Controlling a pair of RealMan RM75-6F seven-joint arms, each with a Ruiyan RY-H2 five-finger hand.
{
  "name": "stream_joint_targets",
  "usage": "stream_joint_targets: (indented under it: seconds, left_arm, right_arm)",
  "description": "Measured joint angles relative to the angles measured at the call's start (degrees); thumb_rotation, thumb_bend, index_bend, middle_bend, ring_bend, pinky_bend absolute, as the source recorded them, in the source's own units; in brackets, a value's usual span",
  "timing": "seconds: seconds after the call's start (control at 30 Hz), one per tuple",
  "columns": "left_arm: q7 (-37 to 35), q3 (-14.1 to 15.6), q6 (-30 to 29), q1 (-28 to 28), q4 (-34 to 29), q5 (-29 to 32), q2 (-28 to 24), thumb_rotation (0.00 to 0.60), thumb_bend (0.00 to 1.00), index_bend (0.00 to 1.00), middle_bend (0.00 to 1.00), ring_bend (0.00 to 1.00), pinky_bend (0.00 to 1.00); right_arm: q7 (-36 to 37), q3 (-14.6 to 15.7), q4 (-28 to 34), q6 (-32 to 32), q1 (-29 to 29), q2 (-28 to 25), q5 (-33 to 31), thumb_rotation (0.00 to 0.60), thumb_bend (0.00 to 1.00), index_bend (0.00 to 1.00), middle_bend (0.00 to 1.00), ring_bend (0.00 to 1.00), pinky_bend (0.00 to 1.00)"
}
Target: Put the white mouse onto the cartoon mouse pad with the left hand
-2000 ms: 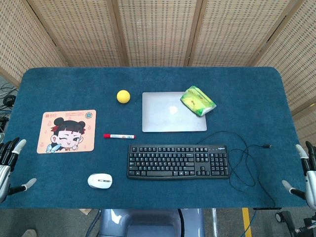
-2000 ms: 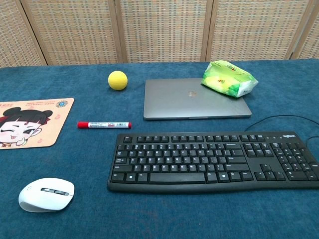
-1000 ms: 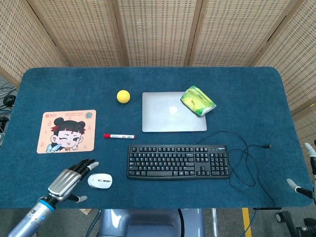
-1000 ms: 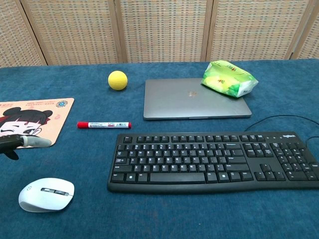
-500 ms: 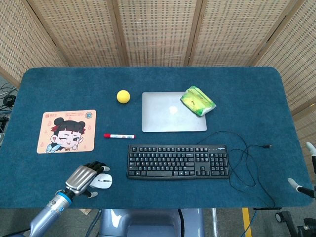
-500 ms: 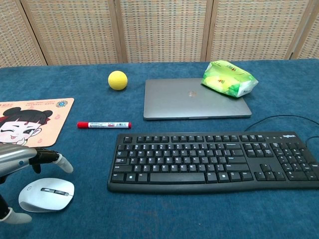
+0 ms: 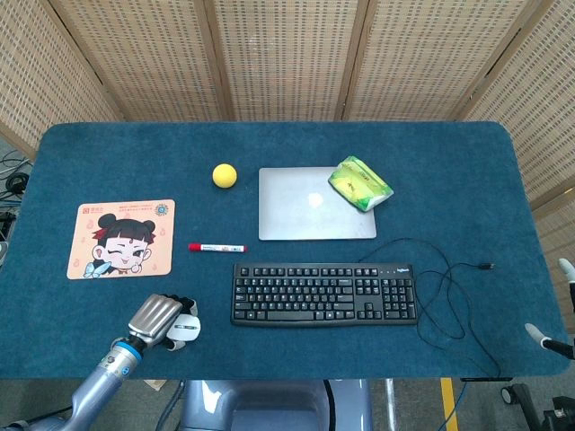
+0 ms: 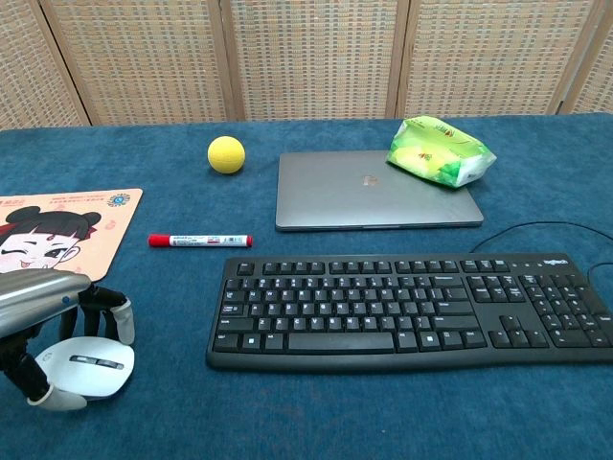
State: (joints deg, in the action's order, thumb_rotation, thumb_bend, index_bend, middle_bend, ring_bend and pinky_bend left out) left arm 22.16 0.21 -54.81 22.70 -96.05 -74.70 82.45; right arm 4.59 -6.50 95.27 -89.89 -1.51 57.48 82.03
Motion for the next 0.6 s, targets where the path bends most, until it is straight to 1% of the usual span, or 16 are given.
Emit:
stream_joint_targets:
  seconds: [0.13,0.23,0.33,0.43,0.53,0.6]
  left_arm:
    - [0.5,-0.9,-0.7,0.0,-2.5,3.0,-2.0,0.6,0.29,0.56,0.48,0.42,0.46]
    - [0.7,-2.5,-0.9,0.3,-5.2,7.3,-4.3,0.6,0.29,0.56,0.48,0.42,0.46]
    - [1.1,-4.9,-1.1,1.2,-7.4,13.4,-6.8,0.6,0.29,0.55,0.48,0.41,0.46]
    - [1.3,-8.2,-1.9,2.5,-8.7,21.4,-8.4,0.6,0.28,0.55,0.48,0.41,0.46]
    - [1.4,-11.5,-2.5,4.3,-9.0,31.6,-9.4,0.6,0.28,0.55,0.48,0.42,0.46]
    - [1.8,-13.6,-2.8,6.1,-8.5,39.8,-9.8,0.6,0.28,0.55,0.48,0.42,0.47]
  right_arm:
    - [0.4,0.0,0.0,0.1,0.0,-0.1,0.0,0.6,0.0,0.0,0.0,0.0,0.0]
    - [0.4,0.1,0.1,0.1,0.0,-0.2,0.2,0.6,0.0,0.0,0.0,0.0,0.0]
    - [0.3,0.2,0.1,0.1,0.0,-0.1,0.3,0.6,0.0,0.0,0.0,0.0,0.0]
    - [0.1,0.2,0.1,0.2,0.1,-0.1,0.4,0.6,0.0,0.0,0.0,0.0,0.0]
    - [-0.1,0.2,0.1,0.5,0.2,0.0,0.2,0.6,0.0,0.0,0.0,0.0,0.0]
    - [0.0,0.2,0.0,0.8,0.4,0.1,0.0,0.6,0.0,0.0,0.0,0.0,0.0]
